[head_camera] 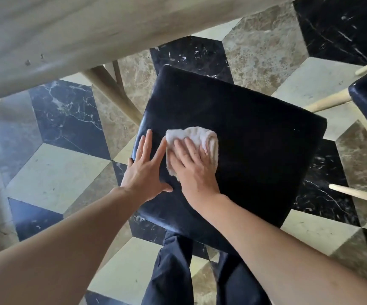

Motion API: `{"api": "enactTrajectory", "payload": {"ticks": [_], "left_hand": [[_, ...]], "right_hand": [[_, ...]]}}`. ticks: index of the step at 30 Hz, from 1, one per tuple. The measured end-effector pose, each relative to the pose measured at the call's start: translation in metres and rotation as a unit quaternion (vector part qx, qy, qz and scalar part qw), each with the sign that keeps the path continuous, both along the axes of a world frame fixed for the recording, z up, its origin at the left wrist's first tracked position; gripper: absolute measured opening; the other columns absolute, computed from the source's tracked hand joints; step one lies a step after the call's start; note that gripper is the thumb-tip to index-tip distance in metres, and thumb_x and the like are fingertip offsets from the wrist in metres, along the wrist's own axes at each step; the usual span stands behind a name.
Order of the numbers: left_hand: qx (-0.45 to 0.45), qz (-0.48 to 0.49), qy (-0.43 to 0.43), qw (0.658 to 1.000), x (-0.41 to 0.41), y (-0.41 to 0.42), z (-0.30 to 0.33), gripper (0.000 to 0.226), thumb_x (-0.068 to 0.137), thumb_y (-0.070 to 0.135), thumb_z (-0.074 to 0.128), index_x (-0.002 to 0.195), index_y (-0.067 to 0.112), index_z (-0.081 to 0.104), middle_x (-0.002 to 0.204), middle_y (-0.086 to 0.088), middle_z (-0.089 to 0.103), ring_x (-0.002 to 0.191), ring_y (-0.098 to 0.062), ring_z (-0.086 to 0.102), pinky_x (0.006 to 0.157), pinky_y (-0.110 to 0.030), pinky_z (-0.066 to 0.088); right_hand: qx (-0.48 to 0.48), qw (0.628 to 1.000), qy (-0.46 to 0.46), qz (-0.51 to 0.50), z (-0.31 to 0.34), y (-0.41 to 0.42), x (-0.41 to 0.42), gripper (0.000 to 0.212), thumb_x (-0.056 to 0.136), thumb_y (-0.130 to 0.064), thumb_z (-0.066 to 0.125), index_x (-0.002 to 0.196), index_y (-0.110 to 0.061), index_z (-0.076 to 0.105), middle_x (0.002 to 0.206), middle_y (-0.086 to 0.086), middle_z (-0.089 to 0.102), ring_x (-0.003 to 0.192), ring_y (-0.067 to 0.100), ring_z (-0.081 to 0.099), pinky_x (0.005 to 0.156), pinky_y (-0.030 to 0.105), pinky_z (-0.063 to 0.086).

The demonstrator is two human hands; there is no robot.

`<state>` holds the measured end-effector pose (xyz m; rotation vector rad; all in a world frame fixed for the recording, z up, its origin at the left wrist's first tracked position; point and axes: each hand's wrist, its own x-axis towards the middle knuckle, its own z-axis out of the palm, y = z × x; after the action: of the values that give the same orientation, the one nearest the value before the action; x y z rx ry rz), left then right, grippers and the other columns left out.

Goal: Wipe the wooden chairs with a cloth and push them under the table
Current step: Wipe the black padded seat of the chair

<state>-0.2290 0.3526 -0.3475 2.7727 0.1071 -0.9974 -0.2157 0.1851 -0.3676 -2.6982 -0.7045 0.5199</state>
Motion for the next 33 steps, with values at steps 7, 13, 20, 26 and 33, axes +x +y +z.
{"api": "enactTrajectory", "payload": {"ticks": [7,13,20,26,33], "left_hand": [[0.022,0.014,0.02,0.999,0.002,0.002,-0.007,0.145,0.065,0.053,0.091,0.162,0.025,-0.014,0.165,-0.002,-0.034,0.154,-0.032,-0.025,0.117,-0.065,0.026],[0.059,-0.024,0.053,0.997,0.003,-0.006,-0.016,0.145,0.072,0.056,0.085,0.157,0.017,-0.027,0.161,-0.013,-0.04,0.151,-0.041,-0.03,0.118,-0.068,0.025],[0.065,-0.012,0.078,0.995,0.003,-0.008,-0.015,0.144,0.074,0.052,0.084,0.156,0.017,-0.03,0.159,-0.014,-0.044,0.149,-0.04,-0.035,0.119,-0.067,0.018],[0.071,-0.006,0.064,0.995,0.005,-0.012,-0.018,0.143,0.076,0.05,0.084,0.155,0.016,-0.032,0.16,-0.014,-0.043,0.15,-0.041,-0.033,0.117,-0.069,0.02],[0.073,0.003,0.082,0.994,0.004,-0.015,-0.016,0.144,0.078,0.049,0.083,0.153,0.014,-0.034,0.159,-0.016,-0.044,0.148,-0.042,-0.035,0.117,-0.071,0.017]], "right_hand": [[-0.063,0.987,-0.085,0.125,-0.013,-0.08,0.083,0.055,0.095,-0.012,0.033,0.149,-0.017,0.045,0.157,0.009,0.039,0.148,0.035,0.03,0.121,0.061,0.014],[-0.057,0.974,-0.029,-0.219,-0.019,0.026,0.138,0.057,0.103,-0.024,0.037,0.158,-0.028,0.02,0.168,0.001,0.008,0.155,0.026,0.001,0.123,0.056,0.004],[-0.01,0.995,-0.035,0.095,-0.014,0.066,0.113,0.051,0.105,-0.027,0.03,0.156,-0.031,0.026,0.168,-0.002,0.011,0.155,0.021,0.003,0.122,0.055,0.003],[-0.05,0.996,-0.066,-0.022,-0.012,0.023,0.181,0.055,0.102,-0.02,0.04,0.155,-0.032,0.028,0.167,-0.004,0.015,0.154,0.023,0.009,0.125,0.047,0.004],[-0.059,0.99,-0.054,-0.112,-0.003,0.005,0.146,0.058,0.099,-0.013,0.044,0.152,-0.031,0.03,0.167,-0.004,0.016,0.153,0.024,0.01,0.123,0.045,0.003]]}}
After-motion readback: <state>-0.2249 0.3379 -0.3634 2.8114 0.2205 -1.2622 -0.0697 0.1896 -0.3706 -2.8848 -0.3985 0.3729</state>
